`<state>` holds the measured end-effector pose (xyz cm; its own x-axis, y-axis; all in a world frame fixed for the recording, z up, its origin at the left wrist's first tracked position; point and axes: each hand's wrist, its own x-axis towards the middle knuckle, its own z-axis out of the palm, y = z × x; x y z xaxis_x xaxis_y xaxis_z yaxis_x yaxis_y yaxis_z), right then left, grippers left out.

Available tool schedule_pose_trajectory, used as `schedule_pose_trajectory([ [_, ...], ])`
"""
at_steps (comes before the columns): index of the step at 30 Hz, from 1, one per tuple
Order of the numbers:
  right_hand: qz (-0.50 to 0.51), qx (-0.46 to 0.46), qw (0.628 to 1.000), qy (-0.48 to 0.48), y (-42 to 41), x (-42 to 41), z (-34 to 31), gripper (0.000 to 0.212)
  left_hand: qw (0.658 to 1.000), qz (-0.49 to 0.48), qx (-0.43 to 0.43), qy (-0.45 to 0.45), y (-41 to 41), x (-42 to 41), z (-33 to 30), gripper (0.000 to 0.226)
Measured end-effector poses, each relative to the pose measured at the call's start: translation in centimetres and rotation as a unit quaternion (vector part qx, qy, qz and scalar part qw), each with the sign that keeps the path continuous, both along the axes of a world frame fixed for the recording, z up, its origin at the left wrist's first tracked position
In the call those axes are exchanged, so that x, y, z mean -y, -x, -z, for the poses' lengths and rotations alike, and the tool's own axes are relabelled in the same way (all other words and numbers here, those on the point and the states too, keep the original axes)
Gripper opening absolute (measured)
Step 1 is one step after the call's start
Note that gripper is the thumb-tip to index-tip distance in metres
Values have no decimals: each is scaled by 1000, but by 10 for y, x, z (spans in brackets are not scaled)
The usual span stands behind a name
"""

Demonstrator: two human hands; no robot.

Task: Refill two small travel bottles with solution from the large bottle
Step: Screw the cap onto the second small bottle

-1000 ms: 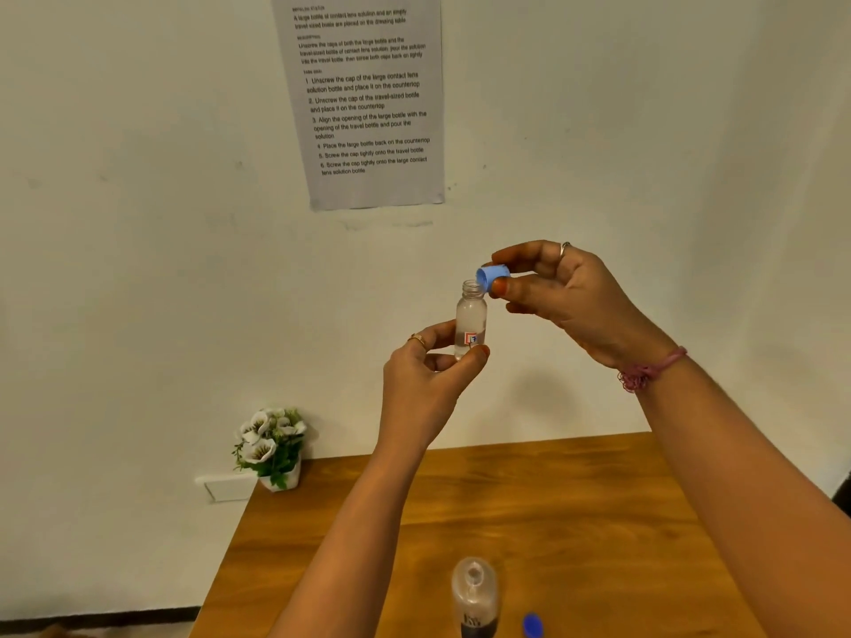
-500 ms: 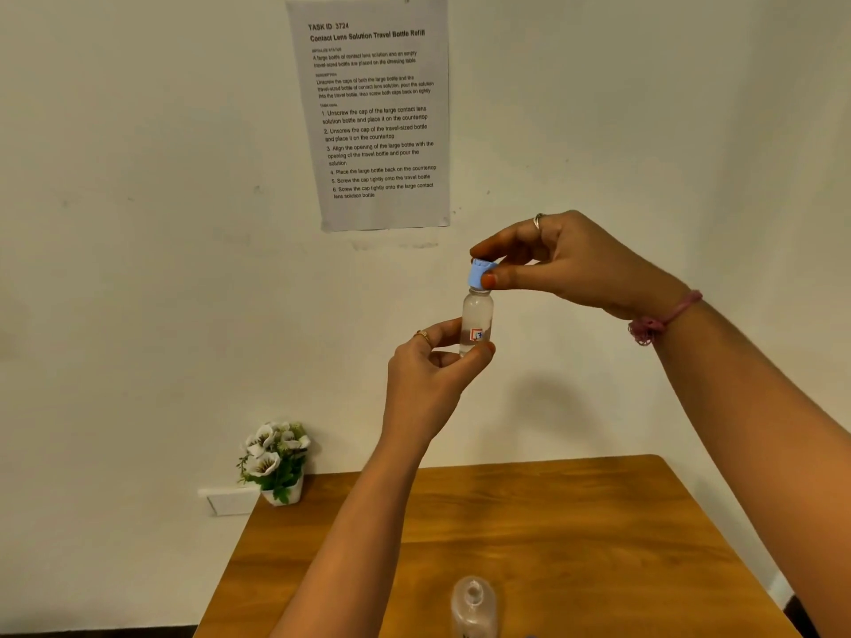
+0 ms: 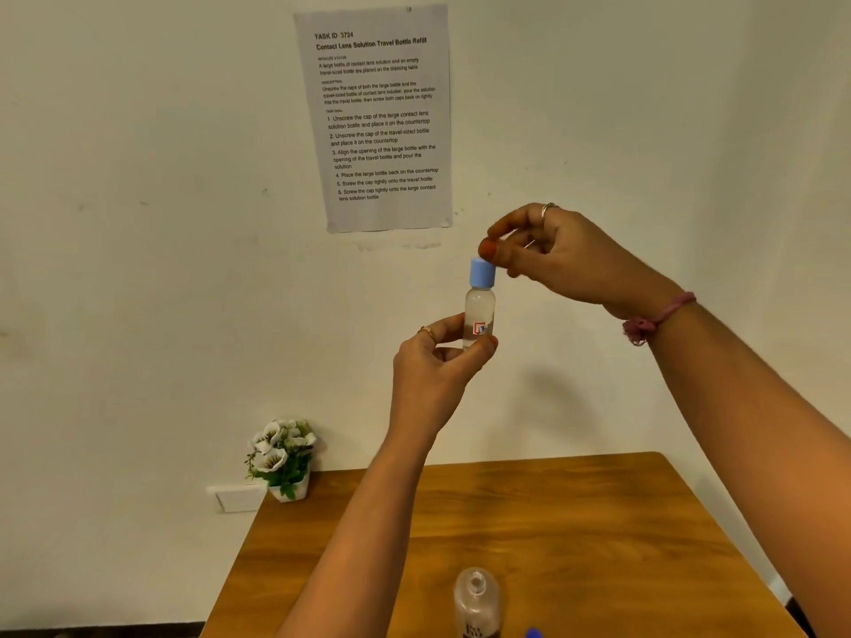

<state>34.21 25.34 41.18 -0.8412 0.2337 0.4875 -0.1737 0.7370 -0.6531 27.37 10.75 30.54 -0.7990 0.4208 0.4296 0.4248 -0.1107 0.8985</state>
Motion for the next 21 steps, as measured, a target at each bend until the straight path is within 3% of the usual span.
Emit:
schedule_pose_trajectory([
  [4,-87,10,995,53,-11,-5,2,40,1000,1,-1,-5,-1,2,-2,40],
  [7,-82,-5,995,51,-9,-1,8,31,1000,1,-2,-5,-2,2,-4,41],
  [14,-50,-40,993,102,-10,3,17,56,1000,0,4,-10,-5,3,-3,42],
  [18,-95,-42,985,141,-9,4,24,42,1000,-1,11,-9,-7,4,-4,42],
  [21,-64,-67,985,148,-1,11,28,42,1000,-3,12,-8,-8,4,-4,43],
])
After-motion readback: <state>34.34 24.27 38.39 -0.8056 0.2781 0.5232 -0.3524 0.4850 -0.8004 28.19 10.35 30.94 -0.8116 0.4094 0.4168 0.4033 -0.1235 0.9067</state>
